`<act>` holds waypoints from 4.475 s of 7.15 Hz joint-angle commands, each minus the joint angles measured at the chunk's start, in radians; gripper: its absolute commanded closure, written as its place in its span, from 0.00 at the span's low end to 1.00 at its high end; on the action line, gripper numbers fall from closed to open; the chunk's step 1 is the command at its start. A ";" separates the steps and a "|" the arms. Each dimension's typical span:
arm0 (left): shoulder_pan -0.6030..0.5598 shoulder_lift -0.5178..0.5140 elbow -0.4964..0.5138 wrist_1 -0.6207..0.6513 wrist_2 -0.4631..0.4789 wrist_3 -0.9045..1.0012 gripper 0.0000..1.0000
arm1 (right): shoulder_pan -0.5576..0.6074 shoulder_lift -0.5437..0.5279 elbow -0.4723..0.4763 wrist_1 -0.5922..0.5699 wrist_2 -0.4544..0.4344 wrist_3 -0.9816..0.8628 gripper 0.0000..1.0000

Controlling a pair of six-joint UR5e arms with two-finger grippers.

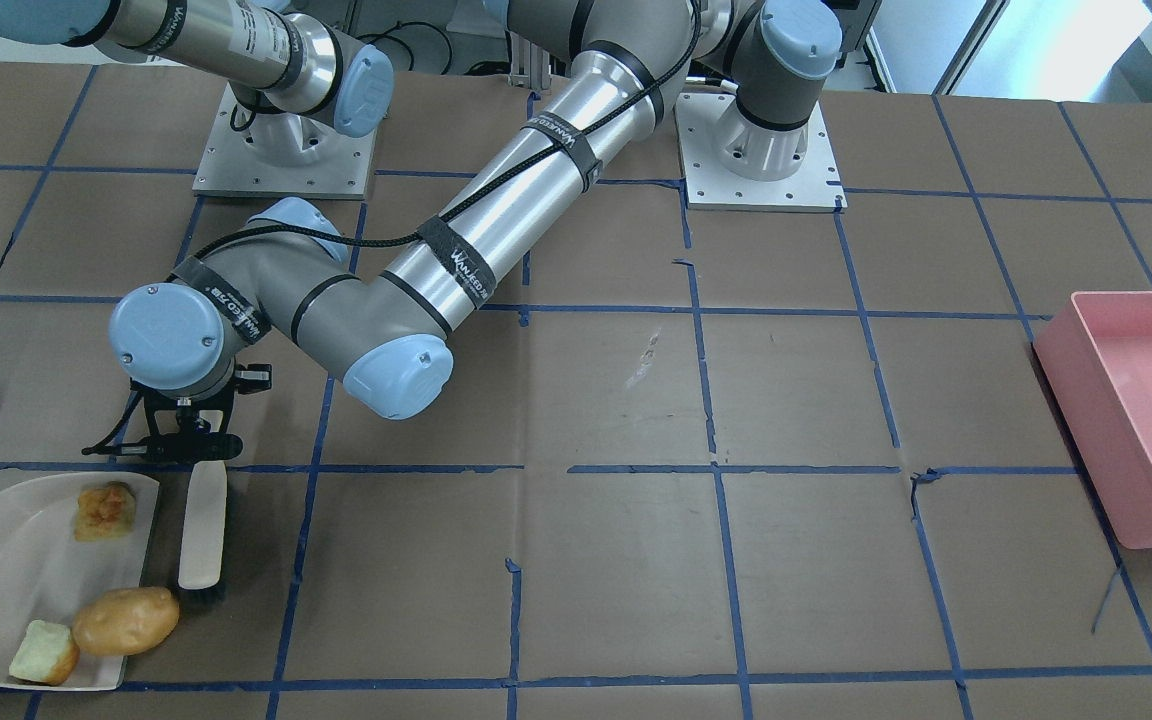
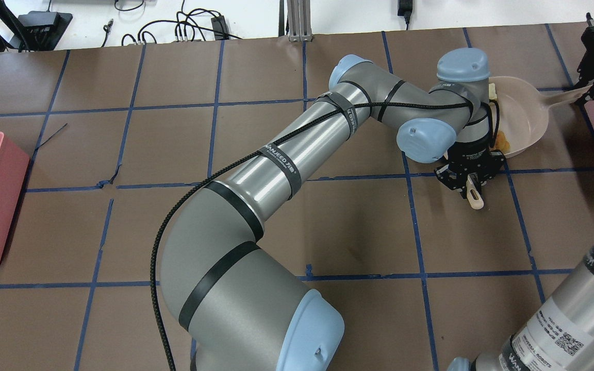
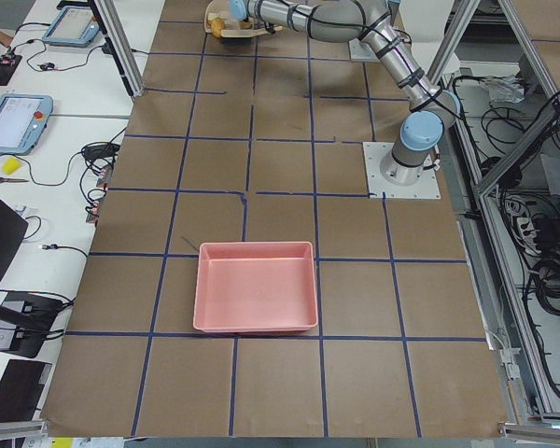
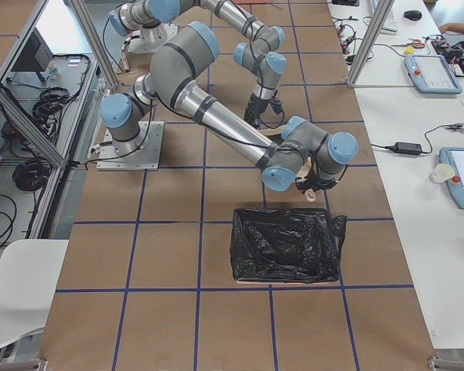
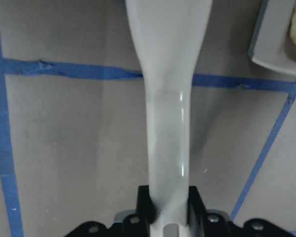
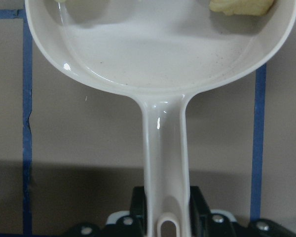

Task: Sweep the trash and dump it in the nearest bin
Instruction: 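Sweep the bread and food chunk into the dustpan with the left gripper's brush, then carry the dustpan to the trash bag with right gripper while left withdraws brush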

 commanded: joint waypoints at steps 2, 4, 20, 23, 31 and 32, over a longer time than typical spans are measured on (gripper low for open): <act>-0.010 -0.005 0.018 0.003 0.000 0.027 0.96 | 0.009 0.000 0.000 0.000 0.000 0.001 1.00; -0.001 -0.002 0.007 0.000 -0.004 0.025 0.96 | 0.009 0.000 0.000 0.000 0.000 0.001 1.00; 0.005 -0.043 0.073 0.058 0.006 0.180 0.96 | 0.009 0.000 0.000 0.000 0.000 0.001 1.00; -0.085 -0.042 0.096 0.057 0.231 0.444 0.95 | 0.010 0.000 0.000 0.000 0.000 0.001 1.00; 0.342 0.569 -0.515 -0.256 0.093 0.374 0.96 | -0.025 -0.024 -0.010 0.095 0.100 0.051 1.00; 0.356 0.672 -0.697 -0.243 0.150 0.380 0.97 | -0.078 -0.058 -0.011 0.173 0.171 0.059 1.00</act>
